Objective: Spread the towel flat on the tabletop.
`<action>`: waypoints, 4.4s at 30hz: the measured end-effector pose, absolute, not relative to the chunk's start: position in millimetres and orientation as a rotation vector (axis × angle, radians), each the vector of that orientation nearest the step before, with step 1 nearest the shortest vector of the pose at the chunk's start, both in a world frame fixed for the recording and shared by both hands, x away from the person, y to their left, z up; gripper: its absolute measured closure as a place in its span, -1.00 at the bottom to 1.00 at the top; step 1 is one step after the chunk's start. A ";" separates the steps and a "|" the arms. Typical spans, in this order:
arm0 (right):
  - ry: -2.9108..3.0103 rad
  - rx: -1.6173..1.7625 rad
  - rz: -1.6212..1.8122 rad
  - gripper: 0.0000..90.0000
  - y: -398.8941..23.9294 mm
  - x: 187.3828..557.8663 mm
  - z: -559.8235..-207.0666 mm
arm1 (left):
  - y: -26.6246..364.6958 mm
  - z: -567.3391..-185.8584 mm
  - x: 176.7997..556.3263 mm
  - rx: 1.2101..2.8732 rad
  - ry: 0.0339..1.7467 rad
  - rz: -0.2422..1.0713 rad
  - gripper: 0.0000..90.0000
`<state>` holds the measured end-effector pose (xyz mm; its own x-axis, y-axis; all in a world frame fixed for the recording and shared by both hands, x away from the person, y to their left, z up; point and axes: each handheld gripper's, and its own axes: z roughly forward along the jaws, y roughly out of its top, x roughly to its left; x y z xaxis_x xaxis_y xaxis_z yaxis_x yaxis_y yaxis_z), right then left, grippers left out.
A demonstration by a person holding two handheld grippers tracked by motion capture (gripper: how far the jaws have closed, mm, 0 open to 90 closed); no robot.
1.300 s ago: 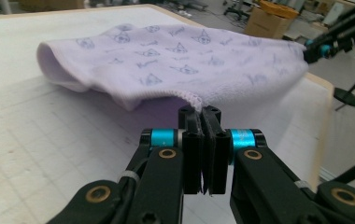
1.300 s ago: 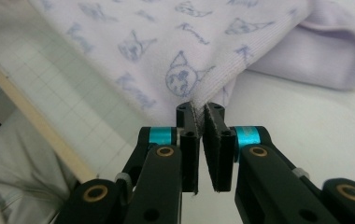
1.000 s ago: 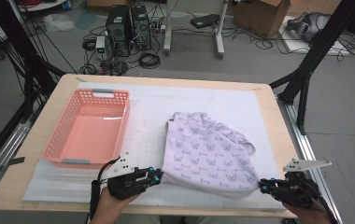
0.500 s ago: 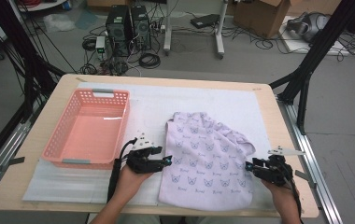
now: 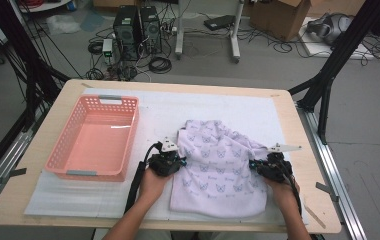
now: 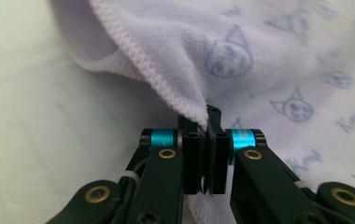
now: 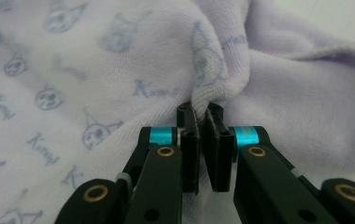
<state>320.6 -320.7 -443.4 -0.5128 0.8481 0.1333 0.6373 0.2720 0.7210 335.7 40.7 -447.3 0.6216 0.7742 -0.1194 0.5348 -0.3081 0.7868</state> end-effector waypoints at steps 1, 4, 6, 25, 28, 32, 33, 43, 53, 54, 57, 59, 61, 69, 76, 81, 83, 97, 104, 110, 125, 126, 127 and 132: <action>2.252 1.357 1.053 0.90 -317.4 326.7 -442.4 | 40.8 -446.4 340.7 1.973 1.054 0.370 0.94; 2.197 1.320 1.021 0.90 -309.1 347.1 -438.7 | 44.2 -443.3 356.2 1.921 1.095 0.418 0.94; 2.154 1.302 0.989 0.90 -304.9 360.0 -435.6 | 48.2 -439.2 364.8 1.877 1.107 0.463 0.94; 1.942 1.357 1.183 0.40 -324.4 369.8 -413.2 | 70.3 -433.8 370.8 1.801 1.141 0.493 0.08; 1.952 1.389 1.181 0.39 -340.6 351.8 -419.0 | 72.8 -434.4 363.9 1.820 1.130 0.481 -0.01; 2.002 1.397 1.190 0.38 -352.1 329.6 -426.2 | 79.5 -435.8 352.8 1.803 1.100 0.394 -0.06; 2.018 1.397 1.186 0.37 -352.7 325.9 -427.9 | 81.4 -436.2 346.9 1.804 1.073 0.349 -0.06; 2.126 1.378 1.170 0.33 -352.3 286.6 -441.7 | 86.7 -445.8 319.5 1.890 0.982 0.296 -0.17; 2.134 1.380 1.210 0.19 -350.1 270.7 -442.4 | 84.5 -451.5 298.7 1.987 0.974 0.274 -0.17; 2.128 1.384 1.203 0.19 -349.9 270.5 -442.2 | 80.9 -451.4 296.1 2.016 0.955 0.316 -0.17; 2.127 1.380 1.169 0.19 -349.9 271.0 -443.7 | 75.4 -451.3 292.8 2.056 0.943 0.384 -0.08; 2.127 1.382 1.164 0.19 -350.3 271.5 -445.5 | 74.8 -450.8 289.9 2.057 0.920 0.407 0.16; 2.128 1.389 1.164 0.20 -350.0 271.8 -446.3 | 74.9 -450.8 289.2 2.058 0.900 0.395 0.63; 2.103 1.422 1.119 0.36 -345.0 279.8 -450.0 | 90.5 -447.0 282.2 1.919 0.953 0.412 0.91; 2.155 1.410 1.110 0.39 -321.8 290.9 -449.5 | 115.5 -441.3 271.7 1.817 1.020 0.418 0.90; 2.216 1.348 1.109 0.33 -294.1 295.4 -448.4 | 115.3 -444.5 267.0 1.843 1.013 0.416 0.90; 2.229 1.313 1.102 0.29 -281.9 295.9 -448.6 | 115.1 -445.8 266.9 1.846 1.009 0.406 0.90; 2.231 1.226 0.999 0.91 -291.6 282.5 -425.1 | 116.2 -446.8 267.0 1.819 0.995 0.374 0.89; 2.205 1.154 0.771 0.80 -306.7 269.9 -412.8 | 98.2 -448.1 262.6 1.875 0.927 0.361 0.89; 2.251 1.176 1.224 0.49 -308.4 274.0 -413.7 | 105.5 -445.7 263.5 1.854 0.941 0.375 0.89; 2.221 1.348 1.045 0.26 -307.6 282.4 -446.4 | 116.2 -446.6 258.4 1.842 0.971 0.375 0.89; 2.224 1.353 1.051 0.47 -305.6 281.4 -446.1 | 116.4 -446.7 257.9 1.843 0.970 0.377 0.89; 2.260 1.342 1.078 0.85 -304.9 280.7 -445.4 | 116.7 -446.7 257.5 1.843 0.969 0.376 0.89; 2.258 1.293 0.880 0.93 -312.8 271.9 -434.0 | 121.9 -444.9 253.1 1.832 0.975 0.372 0.89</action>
